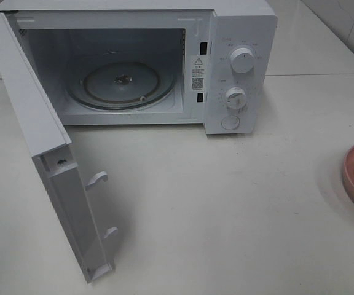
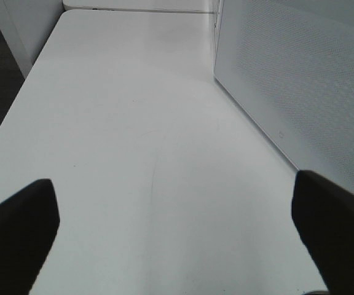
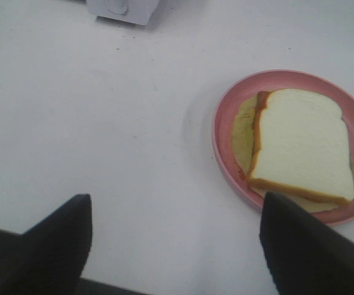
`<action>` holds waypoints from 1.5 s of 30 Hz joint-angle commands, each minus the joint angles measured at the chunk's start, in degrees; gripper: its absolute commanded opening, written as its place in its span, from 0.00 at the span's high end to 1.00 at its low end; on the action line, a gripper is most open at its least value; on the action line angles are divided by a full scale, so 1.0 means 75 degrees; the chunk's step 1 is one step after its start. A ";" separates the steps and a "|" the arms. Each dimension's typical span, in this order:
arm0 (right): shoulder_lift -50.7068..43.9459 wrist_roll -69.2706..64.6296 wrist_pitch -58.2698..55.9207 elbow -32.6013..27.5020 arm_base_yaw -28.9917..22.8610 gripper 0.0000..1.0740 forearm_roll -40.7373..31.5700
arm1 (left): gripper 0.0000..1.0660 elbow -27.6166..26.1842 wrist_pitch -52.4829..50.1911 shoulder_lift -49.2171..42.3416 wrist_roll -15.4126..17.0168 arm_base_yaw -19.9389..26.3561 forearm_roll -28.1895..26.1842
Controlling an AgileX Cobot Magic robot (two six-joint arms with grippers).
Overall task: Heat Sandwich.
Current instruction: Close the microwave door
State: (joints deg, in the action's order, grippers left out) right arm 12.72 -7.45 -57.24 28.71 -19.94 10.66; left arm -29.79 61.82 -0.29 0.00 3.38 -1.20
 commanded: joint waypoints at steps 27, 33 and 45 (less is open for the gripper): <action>-0.1948 0.0680 0.0023 -0.0038 0.1864 0.31 -0.0657 | 0.08 0.0015 -0.0069 -0.0122 -0.0053 0.0000 -0.0023; -0.1948 0.0680 0.0023 -0.0038 0.1864 0.31 -0.0657 | 0.08 0.0015 -0.0069 -0.0122 -0.0053 0.0000 -0.0023; -0.1948 0.0680 0.0023 -0.0038 0.1864 0.31 -0.0657 | 0.08 0.0015 -0.0069 -0.0122 -0.0053 0.0000 -0.0023</action>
State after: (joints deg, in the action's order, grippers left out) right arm -0.23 -3.09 -57.30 28.48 -6.36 5.73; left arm -29.79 61.82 -0.29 0.00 3.38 -1.20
